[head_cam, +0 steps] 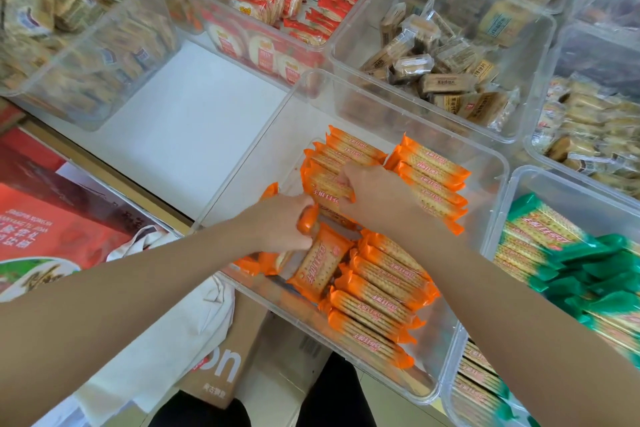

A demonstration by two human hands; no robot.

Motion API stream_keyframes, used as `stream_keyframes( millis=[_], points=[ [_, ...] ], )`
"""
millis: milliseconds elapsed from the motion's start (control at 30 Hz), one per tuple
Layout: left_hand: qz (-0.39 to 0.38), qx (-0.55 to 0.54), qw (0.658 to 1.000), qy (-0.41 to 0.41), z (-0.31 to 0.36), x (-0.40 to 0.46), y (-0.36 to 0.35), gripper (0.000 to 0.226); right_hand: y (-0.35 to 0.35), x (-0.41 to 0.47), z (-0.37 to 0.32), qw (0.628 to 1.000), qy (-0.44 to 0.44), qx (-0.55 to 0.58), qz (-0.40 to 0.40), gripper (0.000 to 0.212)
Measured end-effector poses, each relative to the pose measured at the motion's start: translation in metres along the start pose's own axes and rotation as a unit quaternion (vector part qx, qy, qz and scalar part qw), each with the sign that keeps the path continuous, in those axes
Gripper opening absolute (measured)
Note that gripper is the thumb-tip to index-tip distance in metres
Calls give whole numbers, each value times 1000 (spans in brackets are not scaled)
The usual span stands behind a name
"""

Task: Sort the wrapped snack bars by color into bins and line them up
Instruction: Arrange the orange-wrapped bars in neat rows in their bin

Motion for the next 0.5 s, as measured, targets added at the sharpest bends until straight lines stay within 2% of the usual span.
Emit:
stream_keyframes(
  millis=[67, 133, 233, 333, 433, 500],
  points=[
    [37, -94, 995, -10, -10, -9, 18, 51, -4, 3, -5, 1000, 6, -27, -11, 33],
    [82, -143, 986, -27, -18, -16, 27, 40, -12, 8, -12, 997, 16, -76, -9, 32],
    [116, -113, 986, -42, -19, -22, 26, 37, -26, 16, -18, 987, 26, -159, 9, 25],
    [133, -112, 983, -58, -19, -24, 23, 34, -34, 19, -18, 979, 29, -203, -2, 31],
    [142, -112, 982, -57, -19, -23, 24, 33, -33, 23, -15, 978, 28, -203, -37, 31],
    [154, -130, 978, -49, -17, -21, 22, 30, -19, 22, -9, 995, 19, -101, -22, 28]
  ],
)
Point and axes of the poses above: each hand's wrist, its own x-axis towards the middle knuckle, its own y-axis out of the back of the hand, z = x × y, the point moved 2 cm from there along x, towards the middle knuckle, and after that the axes turned 11 degrees about -x, right-handed, at the moved point
